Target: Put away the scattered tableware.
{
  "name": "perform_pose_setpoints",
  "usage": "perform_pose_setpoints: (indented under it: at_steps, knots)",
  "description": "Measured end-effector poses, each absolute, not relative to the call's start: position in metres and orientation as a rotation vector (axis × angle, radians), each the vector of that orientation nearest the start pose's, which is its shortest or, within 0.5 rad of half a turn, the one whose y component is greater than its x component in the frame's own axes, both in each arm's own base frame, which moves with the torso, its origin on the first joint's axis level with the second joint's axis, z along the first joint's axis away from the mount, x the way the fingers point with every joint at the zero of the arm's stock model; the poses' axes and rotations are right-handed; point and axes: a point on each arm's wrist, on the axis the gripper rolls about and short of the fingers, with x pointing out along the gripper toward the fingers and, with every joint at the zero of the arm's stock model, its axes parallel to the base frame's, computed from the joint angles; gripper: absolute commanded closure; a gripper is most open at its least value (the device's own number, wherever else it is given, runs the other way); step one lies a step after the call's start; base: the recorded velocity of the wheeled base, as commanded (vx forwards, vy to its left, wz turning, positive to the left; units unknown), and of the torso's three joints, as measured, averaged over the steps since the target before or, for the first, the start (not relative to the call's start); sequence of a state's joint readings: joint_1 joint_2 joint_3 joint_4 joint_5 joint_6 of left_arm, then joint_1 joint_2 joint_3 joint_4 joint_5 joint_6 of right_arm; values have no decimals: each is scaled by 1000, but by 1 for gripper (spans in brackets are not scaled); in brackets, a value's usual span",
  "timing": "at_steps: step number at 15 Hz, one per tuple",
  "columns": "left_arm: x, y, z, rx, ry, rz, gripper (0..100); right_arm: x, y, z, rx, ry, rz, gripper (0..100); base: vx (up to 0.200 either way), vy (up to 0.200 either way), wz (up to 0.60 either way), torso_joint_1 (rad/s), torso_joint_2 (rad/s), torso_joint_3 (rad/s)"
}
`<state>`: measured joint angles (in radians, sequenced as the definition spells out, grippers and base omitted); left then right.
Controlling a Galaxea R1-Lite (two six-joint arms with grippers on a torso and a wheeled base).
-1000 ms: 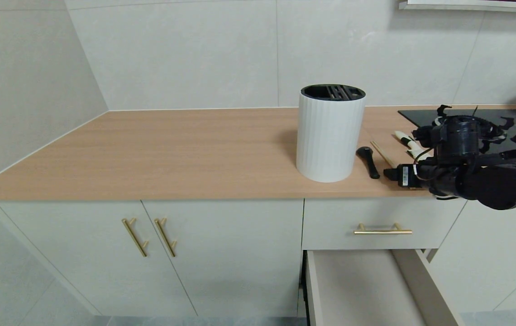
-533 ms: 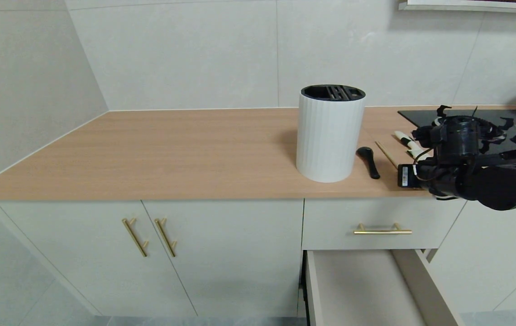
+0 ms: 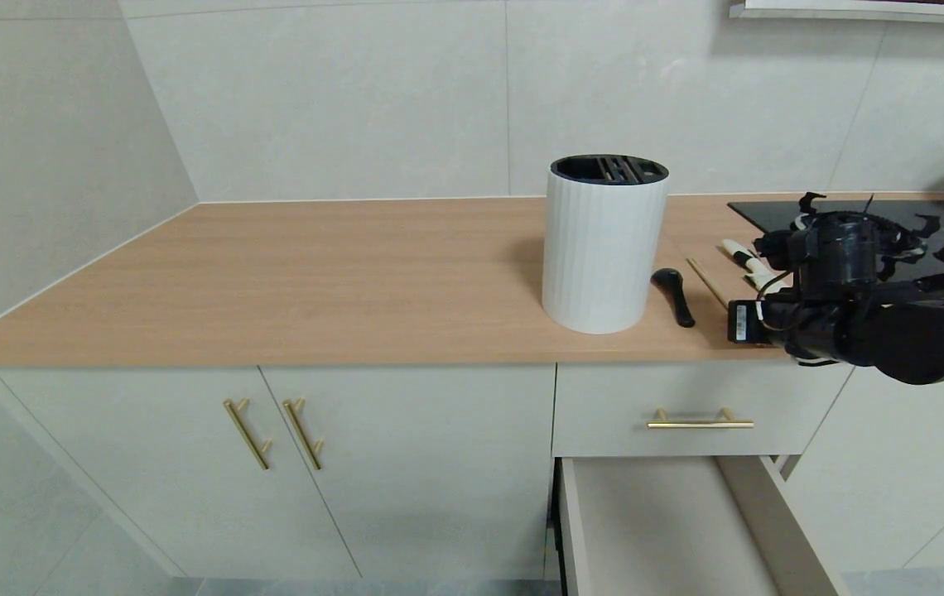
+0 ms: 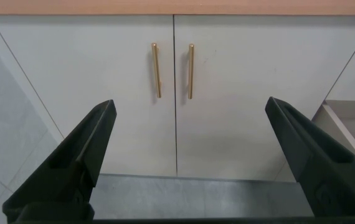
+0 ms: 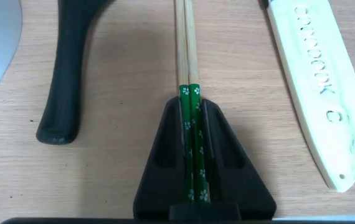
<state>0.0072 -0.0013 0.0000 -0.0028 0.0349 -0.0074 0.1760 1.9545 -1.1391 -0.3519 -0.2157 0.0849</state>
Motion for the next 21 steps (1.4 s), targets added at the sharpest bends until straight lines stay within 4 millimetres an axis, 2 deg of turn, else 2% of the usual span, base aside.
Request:
perform_pose_setpoints:
  at_steps: [6,10,13,17,20,21]
  knots:
    - [-23,1,76,-7,-4,43,0,362,59,173,3,421,-60,100,0,0,0,0,0,0]
    - [-23,1,76,-8,-4,43,0,331,54,196,13,378,-54,100,0,0,0,0,0,0]
    - [-23,1,76,-8,-4,42,0,291,48,216,26,379,5,100,0,0,0,0,0,0]
    - [-23,1,76,-7,-4,43,0,208,39,240,66,448,229,100,0,0,0,0,0,0]
    - [-23,1,76,-7,-4,42,0,142,35,240,98,587,424,100,0,0,0,0,0,0]
    - [-23,1,76,-8,-4,42,0,129,36,240,94,603,463,100,0,0,0,0,0,0]
